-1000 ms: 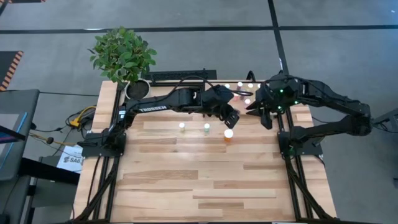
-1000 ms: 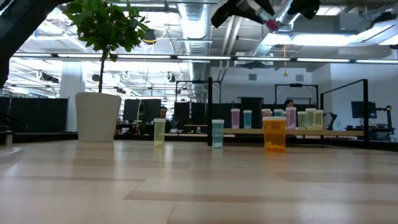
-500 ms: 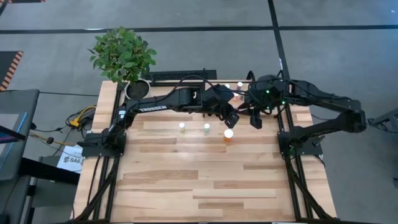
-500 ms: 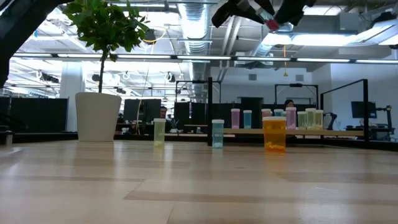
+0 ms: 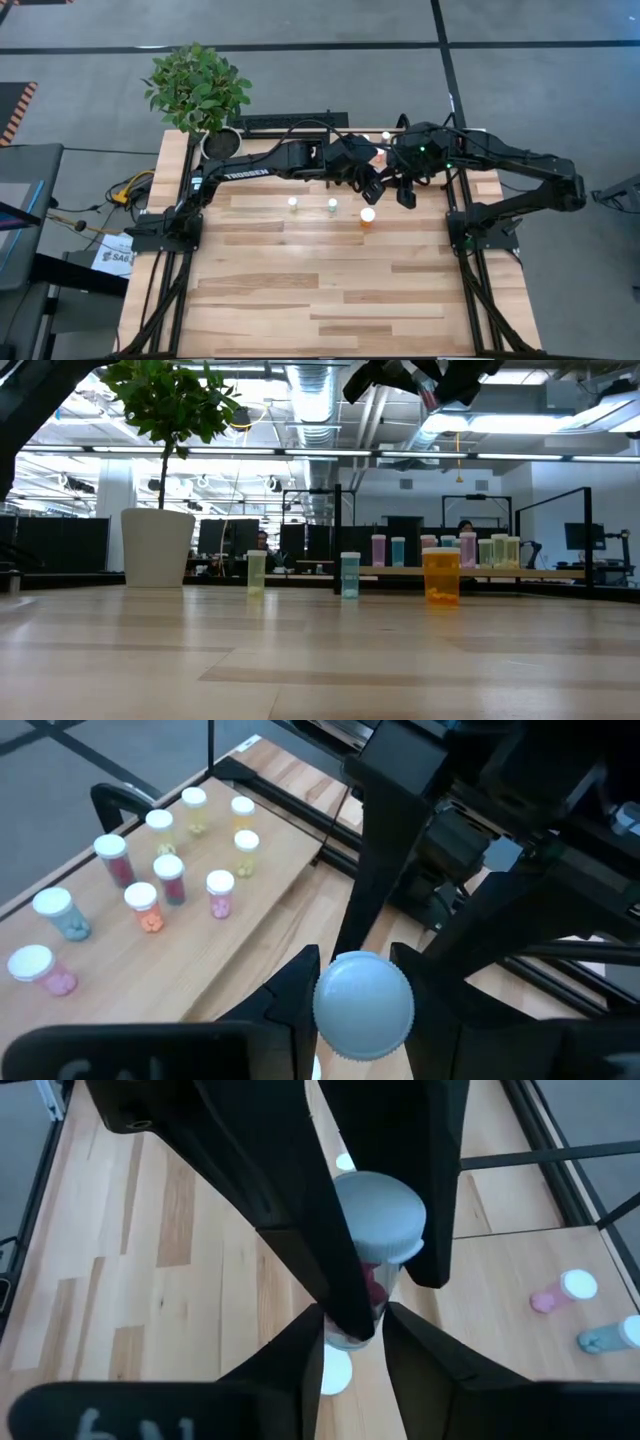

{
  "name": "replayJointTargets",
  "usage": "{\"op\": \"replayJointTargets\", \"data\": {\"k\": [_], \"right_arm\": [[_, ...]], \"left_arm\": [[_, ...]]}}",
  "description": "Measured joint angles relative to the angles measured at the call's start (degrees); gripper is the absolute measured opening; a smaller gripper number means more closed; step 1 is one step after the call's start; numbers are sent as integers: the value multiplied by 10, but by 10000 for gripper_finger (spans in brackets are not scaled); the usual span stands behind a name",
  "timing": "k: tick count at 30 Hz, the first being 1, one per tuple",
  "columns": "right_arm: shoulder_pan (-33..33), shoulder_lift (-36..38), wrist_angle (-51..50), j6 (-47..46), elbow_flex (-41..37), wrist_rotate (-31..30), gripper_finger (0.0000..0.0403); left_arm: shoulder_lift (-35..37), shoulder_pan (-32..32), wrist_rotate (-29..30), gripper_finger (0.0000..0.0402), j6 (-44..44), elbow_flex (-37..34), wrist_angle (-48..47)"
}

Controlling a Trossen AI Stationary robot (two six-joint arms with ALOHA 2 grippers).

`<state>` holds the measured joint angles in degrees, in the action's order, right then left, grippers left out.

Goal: Pick and place medicine bottles onto shelf by color
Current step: Put the blue pill bottle on the shelf

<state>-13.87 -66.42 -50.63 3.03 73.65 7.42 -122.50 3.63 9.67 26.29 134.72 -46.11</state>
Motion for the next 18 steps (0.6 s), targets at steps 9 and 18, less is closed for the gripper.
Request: {"op": "replayJointTargets", "data": {"k": [9, 18], "right_arm": [[-3, 26, -39, -8, 3, -16, 124], [-17, 26, -124, -30, 78, -21, 147]], "left_arm": [[0, -1, -4, 93, 0, 1, -4], [0, 0, 15, 93, 0, 1, -2]]}}
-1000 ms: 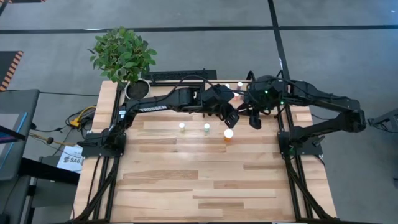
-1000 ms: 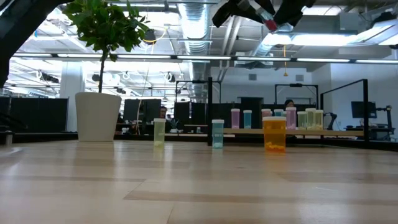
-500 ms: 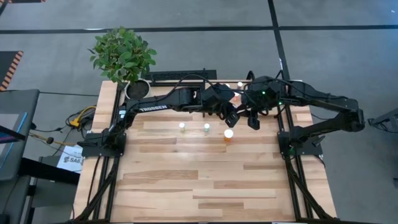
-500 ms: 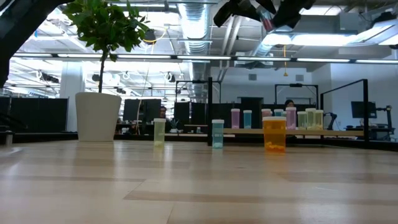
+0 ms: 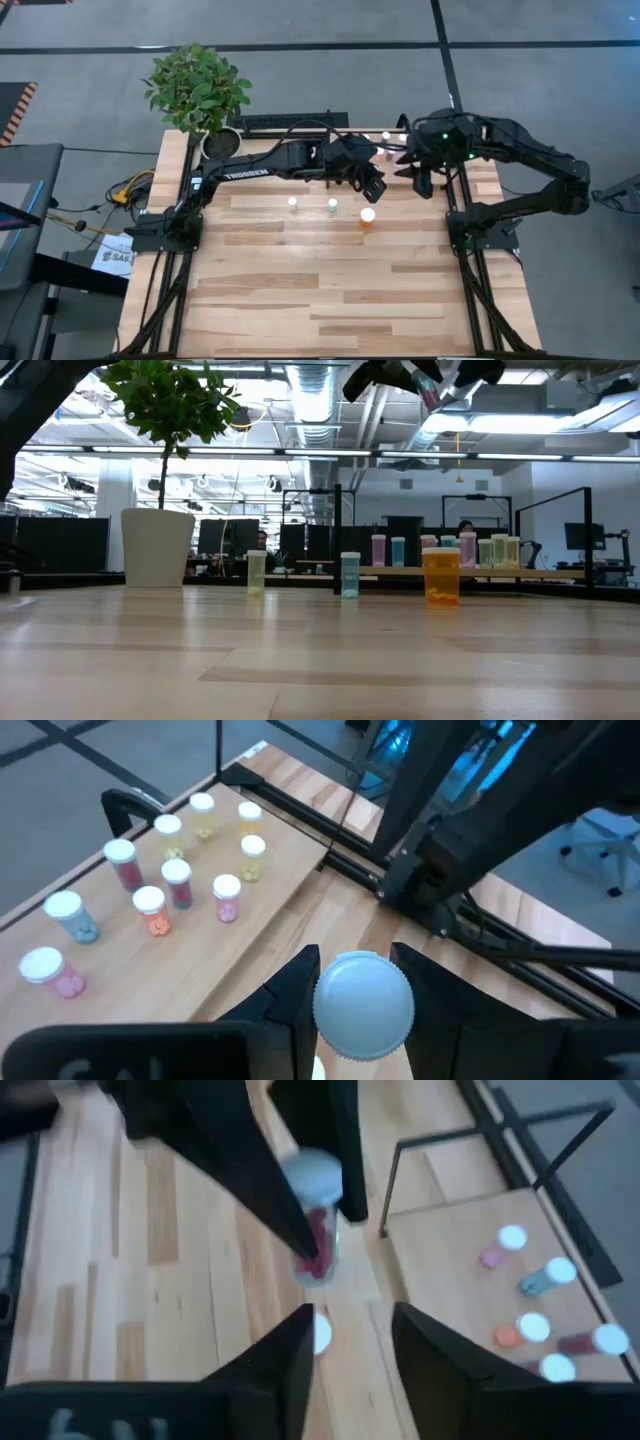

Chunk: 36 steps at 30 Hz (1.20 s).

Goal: Pick and place medicine bottles onto shelf by color
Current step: Put the blue pill bottle on the shelf

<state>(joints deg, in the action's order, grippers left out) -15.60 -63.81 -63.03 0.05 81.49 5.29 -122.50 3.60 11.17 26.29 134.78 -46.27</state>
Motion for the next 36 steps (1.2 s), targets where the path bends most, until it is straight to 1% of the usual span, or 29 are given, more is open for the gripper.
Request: {"op": "replayJointTargets", "data": {"k": [3, 7, 9, 12, 14, 19, 23, 28, 30, 32, 36], "right_arm": [[-4, 0, 2, -1, 16, 0, 183], [-3, 1, -23, -2, 17, 0, 234], [-2, 8, -34, -2, 17, 0, 249], [-2, 25, -15, -2, 17, 0, 254], [-2, 37, 8, -2, 17, 0, 255], [-2, 51, 49, -14, 17, 4, 255], [-2, 40, 51, -15, 17, 6, 255], [1, 37, 56, -15, 17, 7, 252], [5, 35, 57, -16, 17, 7, 242], [6, 34, 56, -16, 17, 7, 223], [6, 35, 57, -16, 17, 7, 167]], "left_arm": [[0, 0, 9, 93, 2, 0, 17], [0, 0, 23, 93, -5, 0, 74], [0, 0, 31, 93, -15, 0, 108], [0, 0, 21, 93, -17, 0, 149], [0, 0, 12, 93, -18, 0, 164], [0, 0, 11, 93, -18, 0, 184], [0, 0, 2, 93, -29, 0, 219], [0, -1, -1, 93, -34, 0, 226], [0, -1, -3, 93, -34, 0, 227], [0, -1, -4, 93, -34, 0, 227], [0, -1, -5, 93, -34, 0, 229]]}}
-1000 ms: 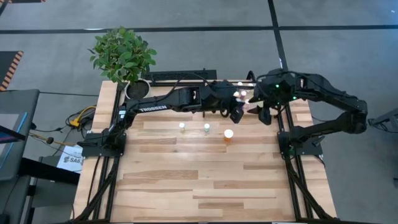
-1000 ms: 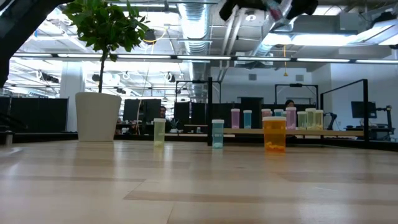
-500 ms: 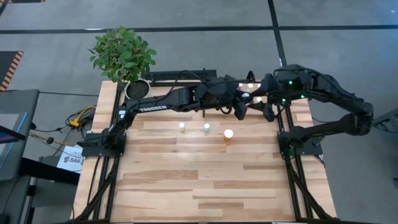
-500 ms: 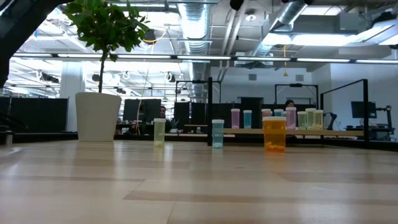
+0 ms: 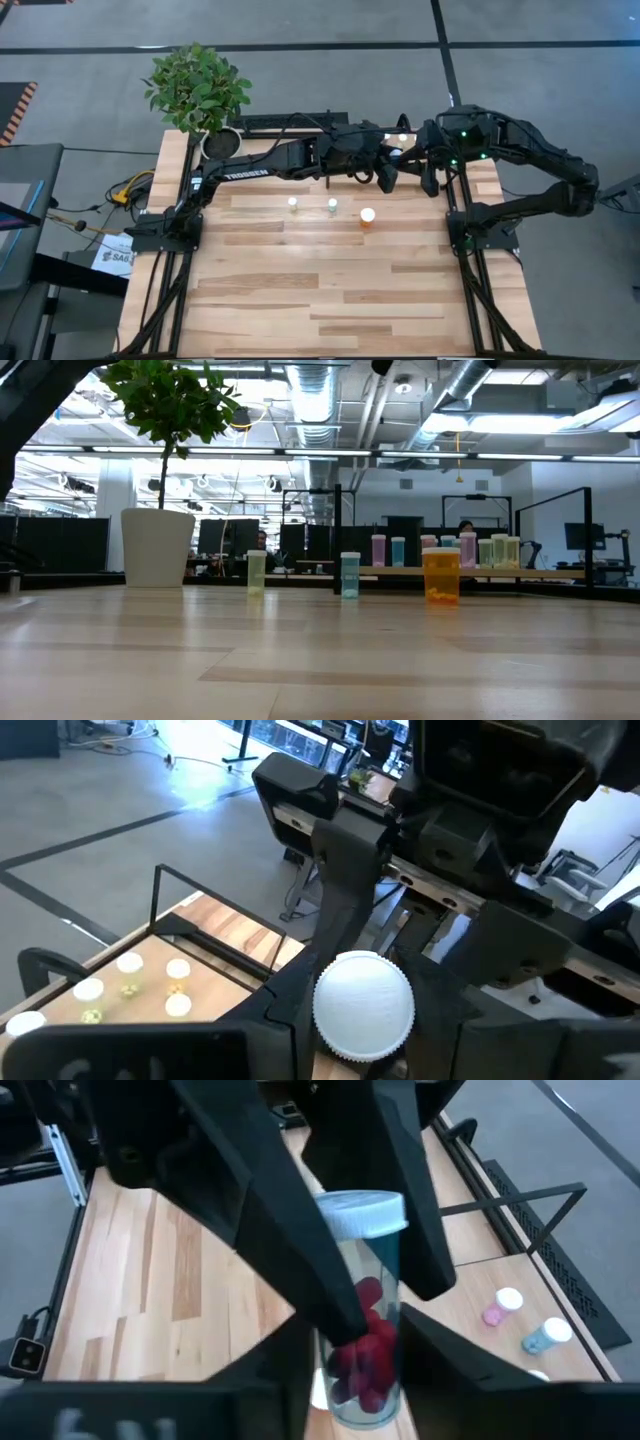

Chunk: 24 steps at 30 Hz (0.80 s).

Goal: Pick and place medicine bottles onto shelf by color
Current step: Put the blue pill bottle on the shelf

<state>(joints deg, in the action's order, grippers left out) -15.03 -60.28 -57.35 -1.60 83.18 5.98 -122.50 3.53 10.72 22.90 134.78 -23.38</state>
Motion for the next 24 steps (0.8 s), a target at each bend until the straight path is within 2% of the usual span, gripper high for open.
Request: {"op": "replayJointTargets", "data": {"k": [4, 7, 10, 16, 24], "right_arm": [[0, -1, 2, 0, 0, 1, 103], [0, 2, 1, -10, 0, 3, 74], [0, 5, -4, -13, 0, 3, 73], [-11, 25, -46, -16, 0, -4, 97], [-30, 40, -118, -20, 0, -61, 93]], "left_arm": [[0, 0, -2, 93, 0, 0, 3], [0, 0, -1, 93, 0, 0, 4], [0, 0, -2, 98, 2, 0, 8], [0, 0, 2, 129, 2, 0, 18], [0, 2, 2, 189, 3, 0, 32]]}}
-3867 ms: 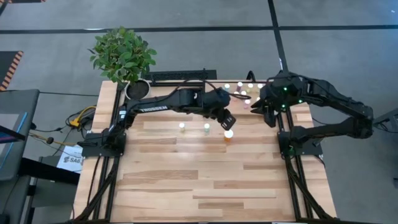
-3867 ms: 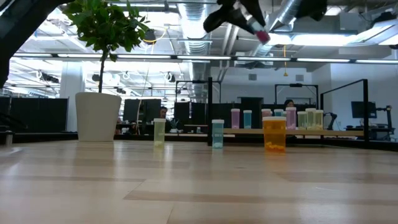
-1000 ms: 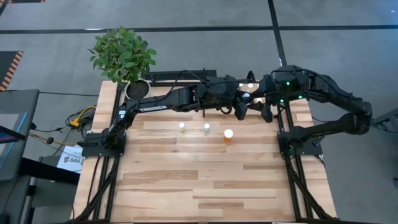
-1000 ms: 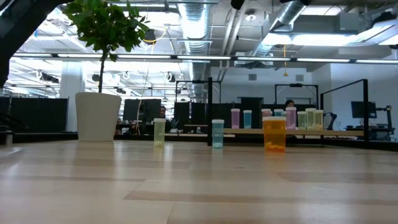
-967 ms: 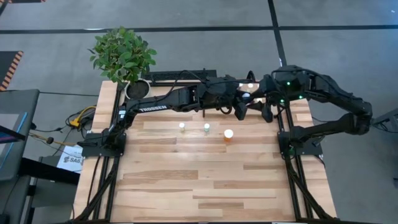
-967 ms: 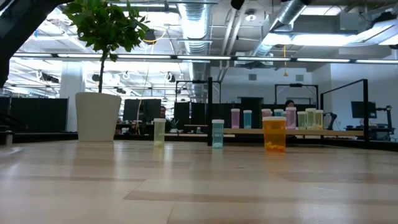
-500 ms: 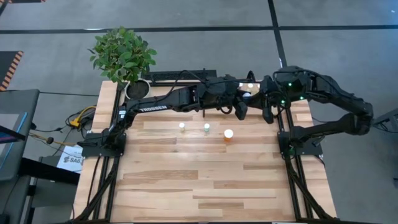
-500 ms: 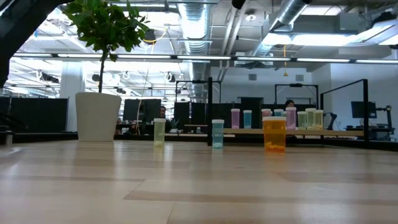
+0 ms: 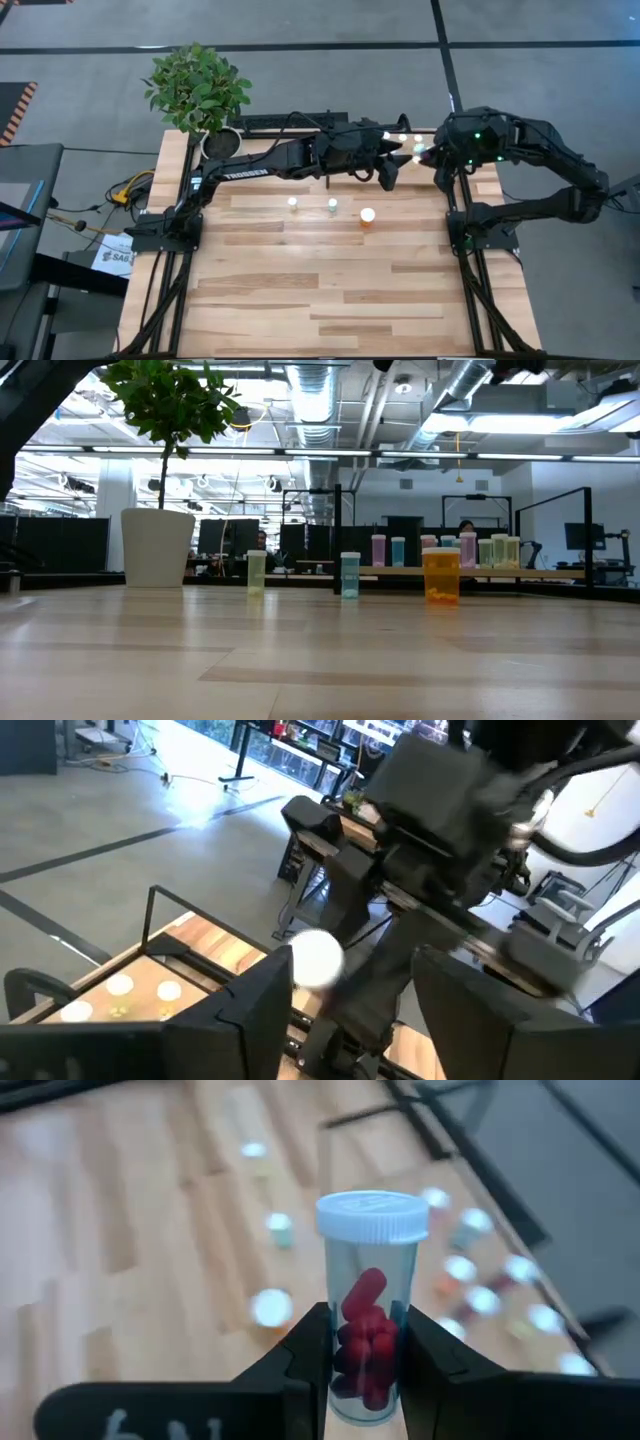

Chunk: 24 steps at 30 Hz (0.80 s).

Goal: Pick and place medicine bottles onto shelf by color
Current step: Put the blue pill bottle on the shelf

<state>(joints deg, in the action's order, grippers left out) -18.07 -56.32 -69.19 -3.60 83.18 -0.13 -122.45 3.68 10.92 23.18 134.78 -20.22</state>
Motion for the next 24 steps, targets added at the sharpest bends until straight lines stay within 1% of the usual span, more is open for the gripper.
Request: {"op": "replayJointTargets", "data": {"k": [2, 5, 8, 12, 15, 21, 24], "right_arm": [[-6, 7, -15, -8, 0, -28, 93], [-11, 23, -33, -17, 0, -61, 93], [-12, 46, -31, -31, 0, -86, 93], [-12, 91, 9, -59, -25, -141, 93], [-12, 128, 76, -79, -78, -181, 93], [-6, 180, 268, -98, -238, -187, 93], [9, 185, 362, -101, -309, -225, 93]], "left_arm": [[1, 0, 0, 201, 1, 0, -8], [5, 0, 0, 212, 19, 0, -47], [15, -1, 2, 215, 42, 0, -113], [28, -8, 39, 213, 52, 0, -193], [40, -17, 71, 210, 59, 0, -264], [74, -22, 126, 210, 61, 0, -402], [91, -18, 153, 209, 56, 0, -459]]}}
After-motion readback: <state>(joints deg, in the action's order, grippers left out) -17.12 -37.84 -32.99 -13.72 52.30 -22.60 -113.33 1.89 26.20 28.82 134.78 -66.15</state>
